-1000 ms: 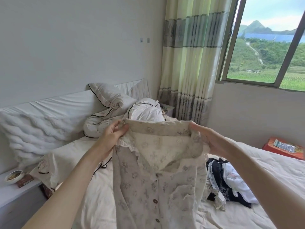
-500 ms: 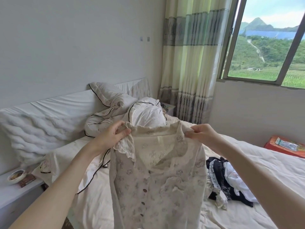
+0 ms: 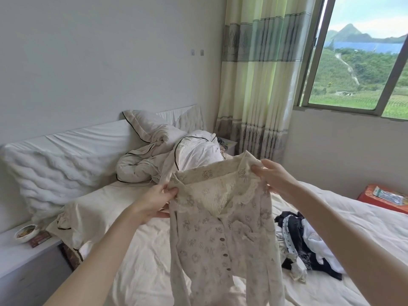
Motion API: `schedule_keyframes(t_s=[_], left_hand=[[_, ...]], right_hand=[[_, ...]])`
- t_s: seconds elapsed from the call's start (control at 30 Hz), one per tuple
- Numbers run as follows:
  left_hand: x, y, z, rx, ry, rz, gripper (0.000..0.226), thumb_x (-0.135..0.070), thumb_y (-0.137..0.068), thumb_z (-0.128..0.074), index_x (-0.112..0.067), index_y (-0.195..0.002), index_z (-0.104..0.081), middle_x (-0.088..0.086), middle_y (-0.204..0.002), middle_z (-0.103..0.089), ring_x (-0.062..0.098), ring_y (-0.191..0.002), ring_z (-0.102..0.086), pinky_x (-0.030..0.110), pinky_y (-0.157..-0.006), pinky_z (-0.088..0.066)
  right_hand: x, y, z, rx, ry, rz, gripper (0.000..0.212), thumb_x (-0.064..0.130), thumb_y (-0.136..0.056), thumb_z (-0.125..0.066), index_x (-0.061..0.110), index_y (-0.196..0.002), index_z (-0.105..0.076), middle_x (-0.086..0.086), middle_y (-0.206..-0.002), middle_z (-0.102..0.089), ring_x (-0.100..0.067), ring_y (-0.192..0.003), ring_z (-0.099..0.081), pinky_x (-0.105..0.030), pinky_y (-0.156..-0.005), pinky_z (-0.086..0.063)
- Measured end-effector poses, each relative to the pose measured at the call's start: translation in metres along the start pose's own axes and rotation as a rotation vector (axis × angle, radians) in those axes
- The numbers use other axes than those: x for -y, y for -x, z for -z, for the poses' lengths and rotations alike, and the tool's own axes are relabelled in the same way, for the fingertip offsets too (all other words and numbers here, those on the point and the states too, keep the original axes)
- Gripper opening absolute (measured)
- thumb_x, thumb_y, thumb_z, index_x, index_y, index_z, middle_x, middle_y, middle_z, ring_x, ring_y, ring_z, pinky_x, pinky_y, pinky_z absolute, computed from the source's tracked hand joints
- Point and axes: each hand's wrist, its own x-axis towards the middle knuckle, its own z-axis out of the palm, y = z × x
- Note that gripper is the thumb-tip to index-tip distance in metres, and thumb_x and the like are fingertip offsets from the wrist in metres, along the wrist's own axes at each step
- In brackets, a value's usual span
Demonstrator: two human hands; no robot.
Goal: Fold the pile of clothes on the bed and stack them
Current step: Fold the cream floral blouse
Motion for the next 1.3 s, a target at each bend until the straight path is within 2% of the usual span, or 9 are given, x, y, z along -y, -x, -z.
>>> schedule_keyframes(t_s=[0.13, 0.27, 0.5, 0.67, 0.77, 0.87, 1.07, 1.2, 1.3], left_hand=[[0.001, -0.004, -0.004, -0.025, 0.162, -0.085, 0.013, -0.02, -0.099, -0.048, -0.016, -0.108, -0.055, -0.003, -0.084, -0.066, 0.01, -0.07, -0.062, 0.025, -0.061, -0.05], [-0.015, -0.006, 0.012, -0.151, -0.328, -0.515, 0.013, -0.014, -0.093, -0.057, -0.022, -0.084, -0.059, -0.001, -0.071, -0.062, 0.012, -0.069, -0.055, 0.02, -0.066, -0.04], [-0.047, 0.0, 0.021, -0.501, -0.557, -0.96, 0.008, -0.038, -0.09, -0.055, -0.031, -0.088, -0.051, -0.016, -0.059, -0.051, 0.0, -0.05, -0.045, 0.013, -0.051, -0.034], [-0.02, 0.009, 0.015, -0.388, -0.688, -0.779, 0.015, -0.023, -0.089, -0.063, -0.012, -0.099, -0.066, -0.013, -0.065, -0.055, 0.017, -0.061, -0.052, 0.032, -0.061, -0.041], [-0.001, 0.023, 0.027, -0.409, -0.775, -0.709, 0.019, -0.039, -0.085, -0.063, -0.02, -0.089, -0.066, -0.016, -0.056, -0.052, 0.01, -0.055, -0.051, 0.029, -0.051, -0.036], [0.011, 0.036, 0.032, -0.494, -0.869, -0.603, 0.025, -0.05, -0.084, -0.059, -0.026, -0.081, -0.061, -0.009, -0.06, -0.058, 0.022, -0.064, -0.057, 0.032, -0.054, -0.038], [0.065, 0.062, 0.002, -0.536, -0.634, -0.436, 0.025, -0.038, -0.092, -0.054, -0.025, -0.072, -0.048, 0.0, -0.051, -0.053, 0.024, -0.054, -0.053, 0.032, -0.05, -0.036], [0.11, 0.084, -0.011, -0.435, -0.52, -0.313, 0.031, -0.037, -0.087, -0.063, -0.03, -0.061, -0.047, -0.004, -0.047, -0.049, 0.017, -0.049, -0.05, 0.033, -0.05, -0.034], [0.127, 0.102, -0.013, -0.361, -0.513, -0.319, 0.037, -0.033, -0.083, -0.069, -0.012, -0.061, -0.048, 0.009, -0.049, -0.045, 0.019, -0.047, -0.039, 0.032, -0.05, -0.029]], right_hand=[[-0.002, 0.006, 0.013, 0.052, -0.014, -0.014, 0.011, 0.024, -0.091, -0.062, 0.014, -0.09, -0.065, -0.006, -0.083, -0.065, -0.017, -0.072, -0.06, -0.031, -0.065, -0.052], [0.0, 0.007, 0.03, -0.046, 0.286, 0.175, 0.03, 0.022, -0.085, -0.069, 0.018, -0.06, -0.053, 0.006, -0.056, -0.045, -0.008, -0.051, -0.037, -0.019, -0.047, -0.029], [-0.004, 0.025, 0.027, -0.596, 0.585, 0.711, 0.033, 0.03, -0.094, -0.056, 0.014, -0.076, -0.033, 0.003, -0.056, -0.044, -0.022, -0.044, -0.034, -0.029, -0.047, -0.024], [-0.037, 0.031, 0.018, -0.276, 0.523, 0.371, 0.038, 0.038, -0.094, -0.052, 0.015, -0.067, -0.037, -0.003, -0.06, -0.051, -0.025, -0.056, -0.046, -0.036, -0.052, -0.031], [-0.054, 0.046, 0.016, -0.179, 0.591, 0.352, 0.043, 0.045, -0.089, -0.057, 0.022, -0.058, -0.037, 0.007, -0.052, -0.046, -0.011, -0.048, -0.042, -0.028, -0.046, -0.029], [-0.06, 0.054, 0.013, -0.205, 0.752, 0.391, 0.048, 0.053, -0.085, -0.058, 0.021, -0.056, -0.039, 0.006, -0.049, -0.048, -0.009, -0.045, -0.041, -0.026, -0.046, -0.03], [-0.084, 0.069, 0.0, 0.069, 0.522, 0.242, 0.034, 0.028, -0.099, -0.044, 0.024, -0.067, -0.035, 0.005, -0.066, -0.045, -0.017, -0.064, -0.045, -0.036, -0.061, -0.033], [-0.12, 0.097, -0.012, 0.093, 0.335, 0.088, 0.03, 0.023, -0.099, -0.045, 0.024, -0.07, -0.041, 0.007, -0.064, -0.043, -0.01, -0.06, -0.039, -0.028, -0.057, -0.03], [-0.139, 0.123, -0.02, -0.014, 0.234, 0.032, 0.024, 0.026, -0.094, -0.056, 0.02, -0.072, -0.054, 0.008, -0.064, -0.048, -0.007, -0.06, -0.043, -0.025, -0.057, -0.032]])
